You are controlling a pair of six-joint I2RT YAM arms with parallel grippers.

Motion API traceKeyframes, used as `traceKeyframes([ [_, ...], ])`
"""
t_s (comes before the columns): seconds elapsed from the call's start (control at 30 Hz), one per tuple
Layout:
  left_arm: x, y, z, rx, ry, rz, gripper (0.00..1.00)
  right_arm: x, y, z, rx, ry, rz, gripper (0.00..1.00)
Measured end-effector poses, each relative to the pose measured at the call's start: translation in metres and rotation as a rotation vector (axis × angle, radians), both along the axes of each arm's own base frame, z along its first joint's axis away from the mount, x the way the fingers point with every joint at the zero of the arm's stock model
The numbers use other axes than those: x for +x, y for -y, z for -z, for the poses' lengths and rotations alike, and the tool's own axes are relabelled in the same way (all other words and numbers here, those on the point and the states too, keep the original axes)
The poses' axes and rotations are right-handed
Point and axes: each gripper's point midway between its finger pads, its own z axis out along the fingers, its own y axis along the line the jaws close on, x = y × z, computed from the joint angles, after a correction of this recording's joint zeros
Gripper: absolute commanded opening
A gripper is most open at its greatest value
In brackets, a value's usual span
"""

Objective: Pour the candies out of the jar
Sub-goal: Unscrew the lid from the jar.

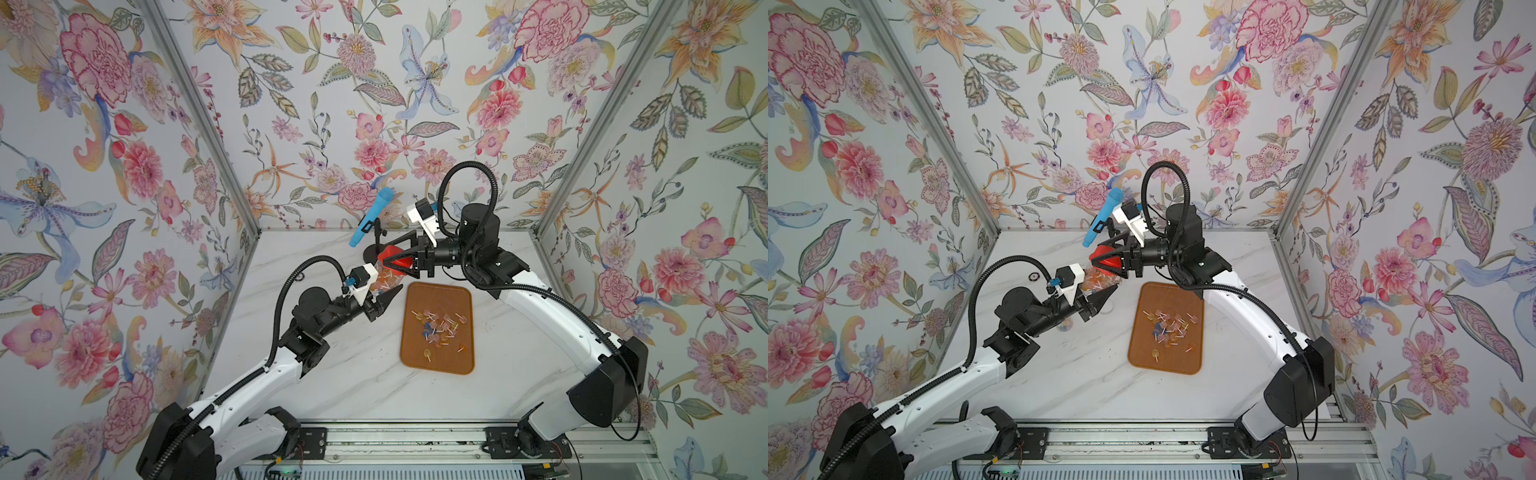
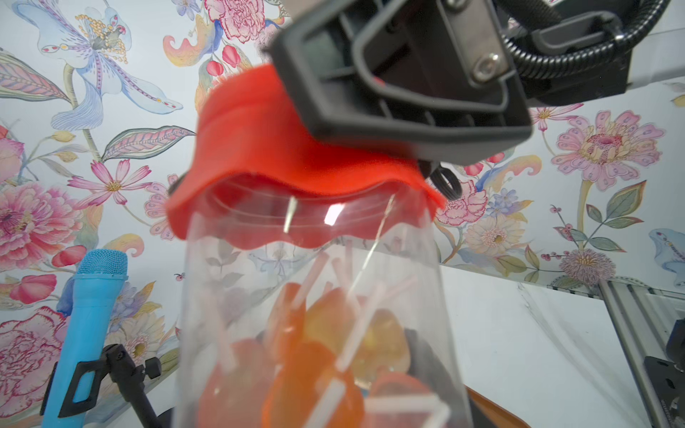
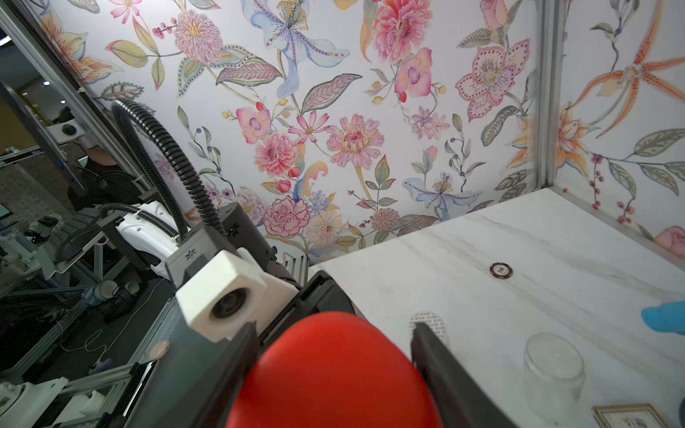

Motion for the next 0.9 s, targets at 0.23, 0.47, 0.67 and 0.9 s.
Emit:
traceKeyframes([
  [0.23,-0.004,0.003,-0.004,-0.013,0.000,0.036,0.00,-0.006,0.004,-0.006,0.017,0.025,-0.046,0.45],
  [0.47,-0.004,0.003,-0.006,-0.017,0.006,0.033,0.00,-0.005,0.003,-0.006,0.013,0.038,-0.037,0.53],
  [0.67,-0.007,-0.003,-0.011,-0.032,0.022,0.013,0.00,-0.008,-0.003,-0.013,0.013,0.047,-0.041,0.59],
  [0.9,-0.010,-0.013,-0.011,-0.046,0.030,-0.025,0.00,-0.011,-0.014,-0.012,0.007,0.041,-0.060,0.59],
])
